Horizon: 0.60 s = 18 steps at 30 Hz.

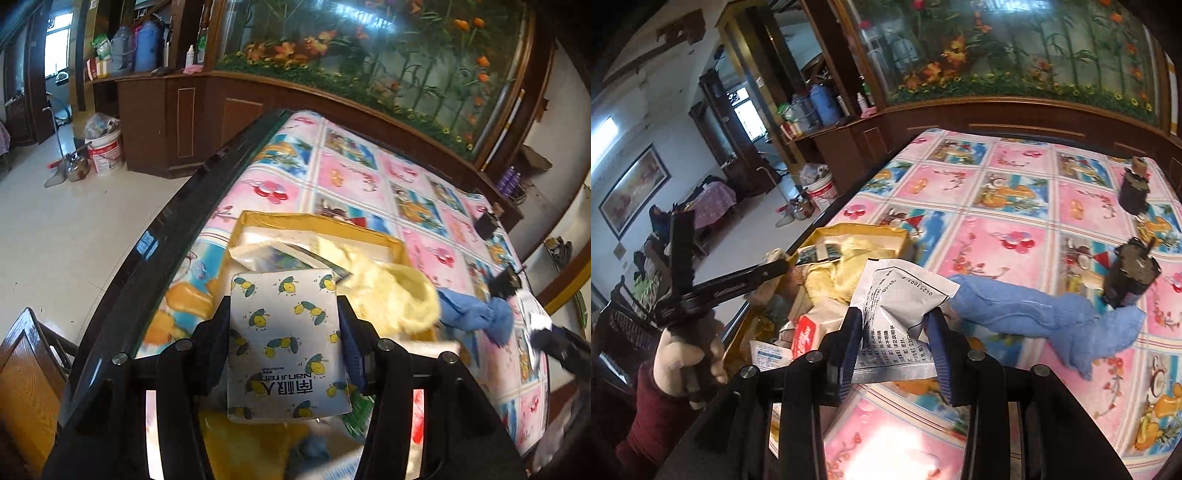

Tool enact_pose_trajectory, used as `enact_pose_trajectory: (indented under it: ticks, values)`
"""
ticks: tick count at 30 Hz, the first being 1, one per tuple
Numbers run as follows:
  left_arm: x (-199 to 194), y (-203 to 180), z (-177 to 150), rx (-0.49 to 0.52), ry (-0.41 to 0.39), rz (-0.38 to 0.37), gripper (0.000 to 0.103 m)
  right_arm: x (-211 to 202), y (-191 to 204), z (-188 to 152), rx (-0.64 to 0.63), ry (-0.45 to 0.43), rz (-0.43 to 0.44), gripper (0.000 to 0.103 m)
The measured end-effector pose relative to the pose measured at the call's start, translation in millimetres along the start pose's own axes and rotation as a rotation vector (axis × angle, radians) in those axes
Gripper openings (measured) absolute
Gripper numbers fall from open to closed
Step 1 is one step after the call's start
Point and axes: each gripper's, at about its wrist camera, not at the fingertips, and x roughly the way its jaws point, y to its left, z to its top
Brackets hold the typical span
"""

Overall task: Organize soft objects
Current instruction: 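Carry the lemon-print box and instruction sheet into the tray and open both tools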

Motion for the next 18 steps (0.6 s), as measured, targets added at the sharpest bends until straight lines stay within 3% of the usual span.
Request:
enact_pose_trajectory:
  ticks: [3, 7, 15, 18]
  values:
    - [18.6, 6.4, 10.4, -0.007, 0.009, 0.016, 0.052, 20.3, 24.5, 6.5, -0.043, 0.025, 0.032, 0.038]
    - [33.1, 14.2, 19.0, -0.03, 0.031, 0.015, 0.065, 48.4, 48.7, 16.2, -0.077, 0.044, 0.064, 0.038]
    - [-2.5, 25.3, 13.7, -0.103, -0.047, -0.057, 0.066, 107.6, 82.0, 24.1, -0.155, 0.121, 0.084, 0.04]
    - [-26.8, 23.9, 8.5, -0.106, -0.109, -0.059, 0.074, 115.1, 83.2, 23.3, -0.177, 0.108, 0.076, 0.057]
